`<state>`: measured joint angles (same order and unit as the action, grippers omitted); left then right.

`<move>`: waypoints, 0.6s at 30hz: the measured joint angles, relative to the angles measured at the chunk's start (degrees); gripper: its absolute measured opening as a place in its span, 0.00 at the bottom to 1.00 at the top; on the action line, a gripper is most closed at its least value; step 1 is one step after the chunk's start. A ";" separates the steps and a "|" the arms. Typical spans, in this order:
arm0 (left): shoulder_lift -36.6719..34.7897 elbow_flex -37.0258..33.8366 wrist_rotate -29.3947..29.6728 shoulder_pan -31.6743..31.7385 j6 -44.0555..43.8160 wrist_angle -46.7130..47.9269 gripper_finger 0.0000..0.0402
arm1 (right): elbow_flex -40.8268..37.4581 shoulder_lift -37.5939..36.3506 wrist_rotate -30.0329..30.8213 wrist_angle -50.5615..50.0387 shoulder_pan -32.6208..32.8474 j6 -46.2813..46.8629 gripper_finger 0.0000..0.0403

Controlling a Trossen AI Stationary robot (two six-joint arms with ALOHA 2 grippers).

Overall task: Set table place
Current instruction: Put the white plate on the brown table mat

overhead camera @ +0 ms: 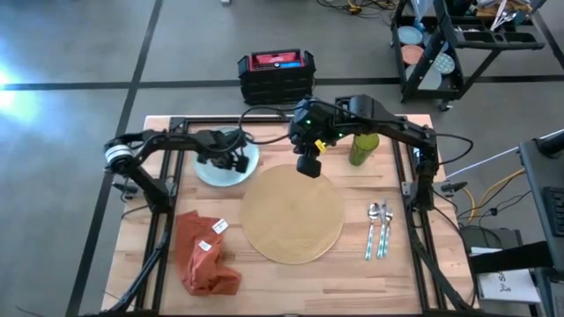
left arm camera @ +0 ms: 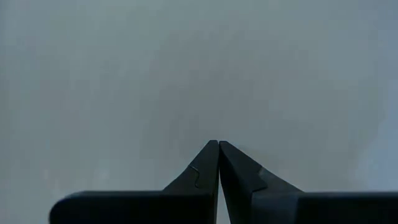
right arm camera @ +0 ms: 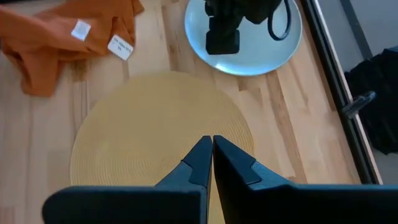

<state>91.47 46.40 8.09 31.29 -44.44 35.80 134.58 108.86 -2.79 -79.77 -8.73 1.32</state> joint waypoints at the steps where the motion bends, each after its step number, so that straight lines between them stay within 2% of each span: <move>1: 0.29 1.27 -0.88 -0.58 0.80 -0.93 0.00 | 0.01 0.01 0.00 -0.17 0.00 -0.44 0.00; 6: 1.01 9.41 -5.68 -3.71 5.75 -5.07 0.00 | -0.70 0.06 1.02 -0.55 -0.19 -2.36 0.00; 9: 0.24 15.01 -4.13 -5.41 5.85 -1.93 0.00 | -2.17 0.00 3.89 -0.41 -0.70 -4.07 0.00; 11: -0.47 18.61 -0.83 -6.29 5.92 2.14 0.00 | -4.49 0.00 5.71 -0.03 -1.60 -4.68 0.00; 15: -3.18 25.78 10.20 -7.26 6.39 15.66 0.00 | -13.01 0.02 5.75 2.97 -3.90 -4.56 0.00; 18: -5.34 27.37 18.60 -6.70 6.95 24.94 0.00 | -20.50 0.04 5.40 4.68 -4.97 -2.93 0.00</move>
<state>86.13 73.77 26.68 24.59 -37.49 60.74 114.09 108.90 2.61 -75.09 -13.71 -1.61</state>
